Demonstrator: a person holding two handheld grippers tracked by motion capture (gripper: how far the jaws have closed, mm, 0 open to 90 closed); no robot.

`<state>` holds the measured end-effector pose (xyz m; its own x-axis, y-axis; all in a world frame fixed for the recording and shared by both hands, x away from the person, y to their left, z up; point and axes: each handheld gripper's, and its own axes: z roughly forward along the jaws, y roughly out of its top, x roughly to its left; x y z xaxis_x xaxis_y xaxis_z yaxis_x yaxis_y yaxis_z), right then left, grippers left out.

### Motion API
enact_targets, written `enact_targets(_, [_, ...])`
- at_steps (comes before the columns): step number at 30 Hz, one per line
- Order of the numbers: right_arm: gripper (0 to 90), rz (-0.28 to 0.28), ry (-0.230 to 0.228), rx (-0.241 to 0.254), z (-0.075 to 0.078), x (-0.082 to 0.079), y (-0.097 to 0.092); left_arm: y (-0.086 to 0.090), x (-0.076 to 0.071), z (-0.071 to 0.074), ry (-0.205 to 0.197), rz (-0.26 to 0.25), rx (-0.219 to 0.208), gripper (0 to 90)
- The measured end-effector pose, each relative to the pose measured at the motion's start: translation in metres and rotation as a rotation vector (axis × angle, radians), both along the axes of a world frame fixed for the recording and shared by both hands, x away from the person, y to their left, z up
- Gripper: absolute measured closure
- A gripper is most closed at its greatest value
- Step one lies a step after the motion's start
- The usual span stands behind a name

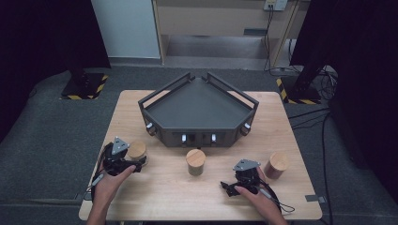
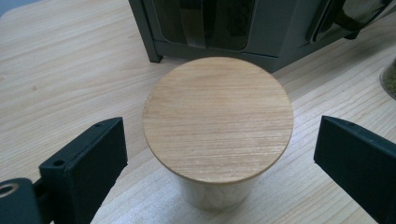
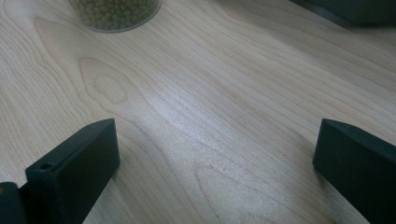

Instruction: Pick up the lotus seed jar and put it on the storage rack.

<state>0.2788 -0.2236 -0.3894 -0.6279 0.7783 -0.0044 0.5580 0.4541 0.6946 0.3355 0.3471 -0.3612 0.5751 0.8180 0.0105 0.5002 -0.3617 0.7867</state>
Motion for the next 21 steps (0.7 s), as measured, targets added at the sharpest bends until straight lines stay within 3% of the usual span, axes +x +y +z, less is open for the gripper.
enact_targets(21, [1.0,0.000,0.000,0.001,0.000,0.000,0.000,-0.001,0.013,-0.020,0.060,0.007,-0.021,2.0])
